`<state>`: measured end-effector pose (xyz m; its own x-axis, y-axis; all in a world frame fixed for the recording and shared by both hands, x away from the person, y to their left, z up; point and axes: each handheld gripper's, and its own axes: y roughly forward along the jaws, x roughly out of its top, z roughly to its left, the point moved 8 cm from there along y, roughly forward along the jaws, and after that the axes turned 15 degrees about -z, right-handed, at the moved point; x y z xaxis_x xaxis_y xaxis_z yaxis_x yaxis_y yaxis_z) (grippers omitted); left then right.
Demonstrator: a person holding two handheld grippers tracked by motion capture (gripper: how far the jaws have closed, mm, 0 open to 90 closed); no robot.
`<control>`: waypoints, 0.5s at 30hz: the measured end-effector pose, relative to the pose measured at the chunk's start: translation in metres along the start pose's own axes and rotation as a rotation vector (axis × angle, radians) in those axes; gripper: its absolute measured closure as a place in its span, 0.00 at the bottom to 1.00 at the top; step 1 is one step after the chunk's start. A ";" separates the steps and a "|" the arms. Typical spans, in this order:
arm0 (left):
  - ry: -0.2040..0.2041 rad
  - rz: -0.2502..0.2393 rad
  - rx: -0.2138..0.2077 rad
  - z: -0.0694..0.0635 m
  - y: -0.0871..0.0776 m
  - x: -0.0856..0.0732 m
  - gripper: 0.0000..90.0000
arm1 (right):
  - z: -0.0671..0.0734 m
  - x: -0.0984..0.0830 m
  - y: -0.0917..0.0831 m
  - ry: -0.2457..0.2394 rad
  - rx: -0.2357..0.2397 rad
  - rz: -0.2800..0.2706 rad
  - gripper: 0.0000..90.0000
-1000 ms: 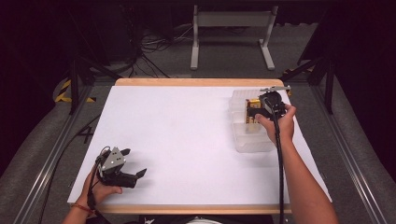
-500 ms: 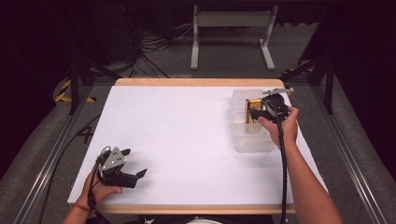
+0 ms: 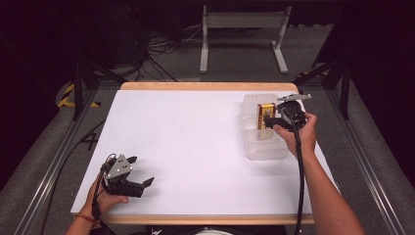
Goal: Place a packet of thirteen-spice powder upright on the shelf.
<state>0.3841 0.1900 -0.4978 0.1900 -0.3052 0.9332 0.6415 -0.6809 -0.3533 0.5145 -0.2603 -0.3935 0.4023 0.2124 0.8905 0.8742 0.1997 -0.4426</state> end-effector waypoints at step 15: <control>-0.002 0.000 -0.002 0.000 0.000 0.000 0.05 | 0.004 -0.002 -0.022 -0.104 0.059 -0.024 0.29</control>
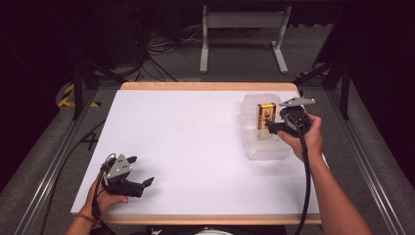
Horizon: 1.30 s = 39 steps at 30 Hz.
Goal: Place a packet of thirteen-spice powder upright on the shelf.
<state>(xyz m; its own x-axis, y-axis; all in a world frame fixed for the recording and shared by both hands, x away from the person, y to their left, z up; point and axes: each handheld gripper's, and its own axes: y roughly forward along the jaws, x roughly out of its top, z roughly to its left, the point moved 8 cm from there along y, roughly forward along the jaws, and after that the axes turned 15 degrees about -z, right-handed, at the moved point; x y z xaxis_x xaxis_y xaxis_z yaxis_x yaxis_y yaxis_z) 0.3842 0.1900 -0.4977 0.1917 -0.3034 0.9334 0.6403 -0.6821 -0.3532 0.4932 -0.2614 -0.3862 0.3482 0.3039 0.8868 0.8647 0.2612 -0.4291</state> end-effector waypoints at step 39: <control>0.001 0.013 -0.004 -0.001 0.002 -0.002 0.05 | 0.012 -0.029 -0.049 -0.151 0.095 -0.053 0.21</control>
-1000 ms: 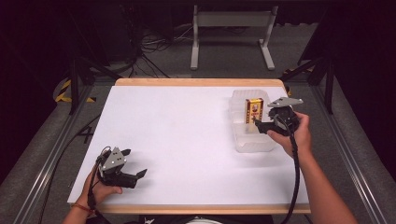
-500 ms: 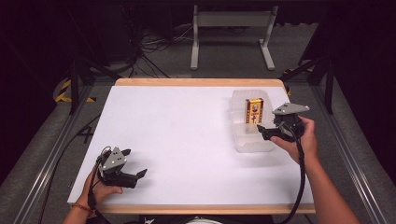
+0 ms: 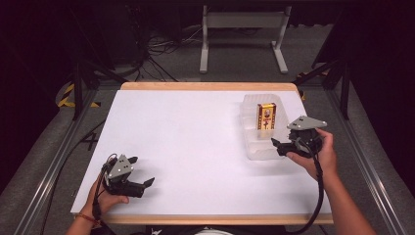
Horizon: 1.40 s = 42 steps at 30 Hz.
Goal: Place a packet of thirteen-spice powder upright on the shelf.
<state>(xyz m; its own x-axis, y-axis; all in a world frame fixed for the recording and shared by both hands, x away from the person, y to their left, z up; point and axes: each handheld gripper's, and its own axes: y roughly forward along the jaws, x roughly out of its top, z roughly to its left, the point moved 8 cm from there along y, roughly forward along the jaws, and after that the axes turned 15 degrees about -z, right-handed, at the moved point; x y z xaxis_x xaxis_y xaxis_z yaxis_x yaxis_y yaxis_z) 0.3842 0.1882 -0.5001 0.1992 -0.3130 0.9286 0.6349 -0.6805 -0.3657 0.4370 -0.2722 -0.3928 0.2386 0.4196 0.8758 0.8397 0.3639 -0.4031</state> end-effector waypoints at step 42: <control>-0.002 -0.002 0.002 0.001 0.000 0.000 0.05 | 0.013 -0.060 -0.042 -0.108 -0.010 0.003 0.18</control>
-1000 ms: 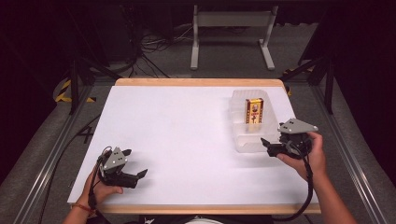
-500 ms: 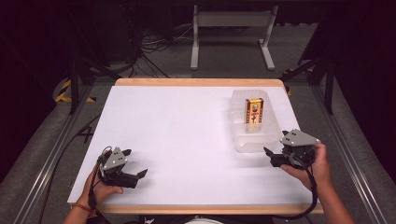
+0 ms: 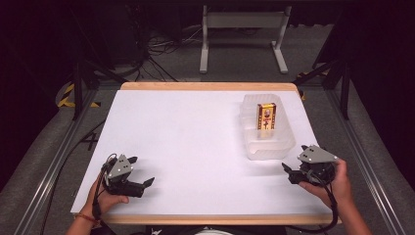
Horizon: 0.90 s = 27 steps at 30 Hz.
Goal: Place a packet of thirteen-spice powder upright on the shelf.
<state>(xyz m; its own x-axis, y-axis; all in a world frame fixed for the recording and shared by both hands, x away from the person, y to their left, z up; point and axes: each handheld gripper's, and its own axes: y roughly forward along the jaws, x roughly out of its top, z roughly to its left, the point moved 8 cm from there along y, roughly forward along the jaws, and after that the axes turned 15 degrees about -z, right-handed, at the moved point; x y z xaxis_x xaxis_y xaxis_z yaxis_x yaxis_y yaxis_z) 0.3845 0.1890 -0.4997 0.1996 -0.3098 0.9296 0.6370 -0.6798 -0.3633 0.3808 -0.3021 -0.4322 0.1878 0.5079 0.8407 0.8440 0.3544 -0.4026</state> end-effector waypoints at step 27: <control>-0.007 -0.030 0.013 0.001 -0.003 0.005 0.05 | -0.008 -0.055 -0.020 0.088 -0.048 -0.035 0.14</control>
<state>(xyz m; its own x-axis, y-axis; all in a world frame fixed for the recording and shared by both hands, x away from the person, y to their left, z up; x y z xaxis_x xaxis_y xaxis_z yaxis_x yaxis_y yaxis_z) 0.3846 0.1904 -0.4943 0.1850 -0.2847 0.9406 0.6523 -0.6803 -0.3342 0.3576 -0.3432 -0.4679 0.1998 0.4243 0.8832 0.8733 0.3316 -0.3569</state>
